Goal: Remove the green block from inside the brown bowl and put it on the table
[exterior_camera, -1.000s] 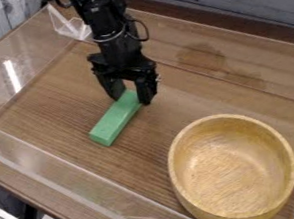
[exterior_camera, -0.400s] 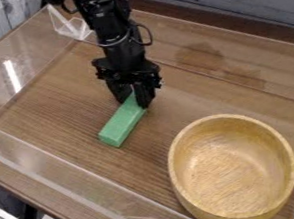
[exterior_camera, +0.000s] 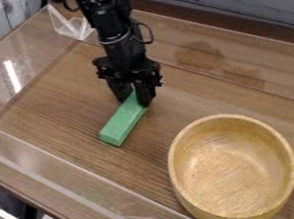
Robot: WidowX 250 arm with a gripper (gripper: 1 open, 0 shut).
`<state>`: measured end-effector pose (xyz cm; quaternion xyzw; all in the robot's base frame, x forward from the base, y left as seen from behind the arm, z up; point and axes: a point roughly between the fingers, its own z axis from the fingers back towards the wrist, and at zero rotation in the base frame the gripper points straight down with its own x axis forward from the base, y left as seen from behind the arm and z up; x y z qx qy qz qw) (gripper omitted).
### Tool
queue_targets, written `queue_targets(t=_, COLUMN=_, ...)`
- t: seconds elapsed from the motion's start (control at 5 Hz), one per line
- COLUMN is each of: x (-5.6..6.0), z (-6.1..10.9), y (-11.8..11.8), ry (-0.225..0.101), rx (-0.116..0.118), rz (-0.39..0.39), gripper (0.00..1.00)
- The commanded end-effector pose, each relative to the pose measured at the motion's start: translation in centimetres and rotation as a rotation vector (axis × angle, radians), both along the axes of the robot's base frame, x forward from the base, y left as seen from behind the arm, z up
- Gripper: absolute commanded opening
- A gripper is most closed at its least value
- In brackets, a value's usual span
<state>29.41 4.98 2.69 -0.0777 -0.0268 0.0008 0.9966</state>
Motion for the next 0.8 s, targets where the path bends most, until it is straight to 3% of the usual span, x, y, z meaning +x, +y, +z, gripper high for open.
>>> queue_targets(t=0.0, x=1.02, z=1.29, y=0.11, ry=-0.039, rx=0.013, rz=-0.008, gripper=0.0)
queue_targets(t=0.6, x=1.18, z=1.5, y=0.28, ry=-0.011, rx=0.005, rz=-0.003, gripper=0.0)
